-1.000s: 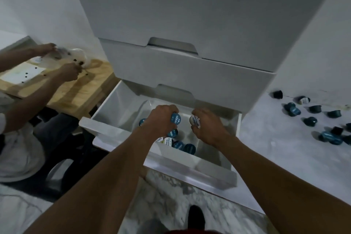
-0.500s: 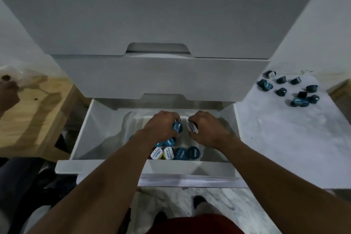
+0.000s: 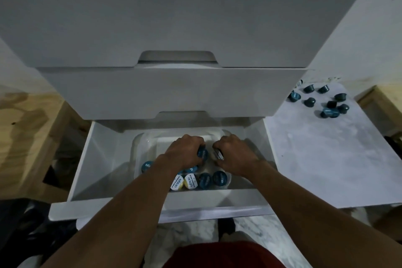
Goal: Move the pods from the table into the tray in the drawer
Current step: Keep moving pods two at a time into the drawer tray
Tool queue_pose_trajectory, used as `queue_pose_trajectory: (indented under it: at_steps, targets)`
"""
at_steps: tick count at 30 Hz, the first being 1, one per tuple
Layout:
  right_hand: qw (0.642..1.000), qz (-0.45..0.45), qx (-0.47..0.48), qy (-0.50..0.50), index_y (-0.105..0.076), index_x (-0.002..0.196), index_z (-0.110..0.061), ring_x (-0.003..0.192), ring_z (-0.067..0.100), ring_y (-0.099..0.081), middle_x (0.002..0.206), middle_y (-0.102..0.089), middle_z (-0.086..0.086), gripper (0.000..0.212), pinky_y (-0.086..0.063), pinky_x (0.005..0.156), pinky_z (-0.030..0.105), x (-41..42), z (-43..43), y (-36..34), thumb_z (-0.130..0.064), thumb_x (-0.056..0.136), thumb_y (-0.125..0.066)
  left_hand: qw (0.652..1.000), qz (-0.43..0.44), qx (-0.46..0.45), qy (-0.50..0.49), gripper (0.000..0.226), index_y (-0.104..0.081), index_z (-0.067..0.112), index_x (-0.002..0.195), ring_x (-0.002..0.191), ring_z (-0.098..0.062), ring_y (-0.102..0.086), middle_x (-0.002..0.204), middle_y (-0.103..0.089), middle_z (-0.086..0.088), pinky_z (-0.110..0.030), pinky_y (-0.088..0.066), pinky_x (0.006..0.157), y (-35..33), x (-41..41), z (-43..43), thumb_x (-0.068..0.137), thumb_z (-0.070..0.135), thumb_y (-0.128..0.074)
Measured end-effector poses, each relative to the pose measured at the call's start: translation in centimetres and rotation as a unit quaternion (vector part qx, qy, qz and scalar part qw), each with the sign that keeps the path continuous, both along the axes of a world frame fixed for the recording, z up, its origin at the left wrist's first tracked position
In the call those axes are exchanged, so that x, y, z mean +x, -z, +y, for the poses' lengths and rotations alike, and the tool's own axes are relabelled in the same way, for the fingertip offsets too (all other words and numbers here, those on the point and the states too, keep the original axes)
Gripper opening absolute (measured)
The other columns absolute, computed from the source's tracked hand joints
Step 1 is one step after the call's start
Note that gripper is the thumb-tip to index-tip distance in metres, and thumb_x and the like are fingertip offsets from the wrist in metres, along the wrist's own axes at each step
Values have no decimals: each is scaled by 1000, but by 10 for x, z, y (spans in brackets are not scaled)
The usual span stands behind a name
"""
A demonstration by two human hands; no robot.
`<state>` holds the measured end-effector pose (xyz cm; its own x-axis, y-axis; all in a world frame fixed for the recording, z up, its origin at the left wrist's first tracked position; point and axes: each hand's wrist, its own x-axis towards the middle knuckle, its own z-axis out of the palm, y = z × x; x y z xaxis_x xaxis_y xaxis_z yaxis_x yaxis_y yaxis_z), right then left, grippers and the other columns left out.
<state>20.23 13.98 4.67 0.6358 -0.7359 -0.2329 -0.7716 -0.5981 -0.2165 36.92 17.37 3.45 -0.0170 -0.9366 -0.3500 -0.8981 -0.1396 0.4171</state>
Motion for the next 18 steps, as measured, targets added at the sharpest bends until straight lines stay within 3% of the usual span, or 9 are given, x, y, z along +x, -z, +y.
queue_pose_trajectory:
  at_steps: [3,8,13,18]
  targets:
    - [1000,17,12,-4,-60,114,-14,110,30,-47,114,-60,11,35,-45,86,38,-1,0,3,-32,84,-64,1000,1,13,5,46,-59,24,111,92,-24,-59,107,-60,-6,-34,-50,77,4,-2,2,68,24,-76]
    - [999,24,32,-8,-59,119,-16,113,29,-46,114,-60,11,41,-47,89,40,-3,-6,1,-37,83,-62,999,29,24,0,46,-62,23,109,84,-19,-57,102,-62,-4,-29,-46,69,6,2,1,66,26,-78]
    - [999,27,45,-6,-62,109,-16,109,30,-49,111,-60,11,28,-46,86,40,-5,-7,-1,-32,88,-54,999,32,20,-8,32,-63,21,115,95,-21,-59,111,-64,-7,-30,-48,81,4,3,-3,83,27,-65]
    - [999,19,38,-6,-66,109,-18,105,30,-56,109,-64,8,25,-49,82,37,-5,-6,-4,-23,87,-55,999,17,24,14,22,-67,22,106,99,-23,-57,109,-63,-6,-35,-49,85,6,0,-3,85,20,-64]
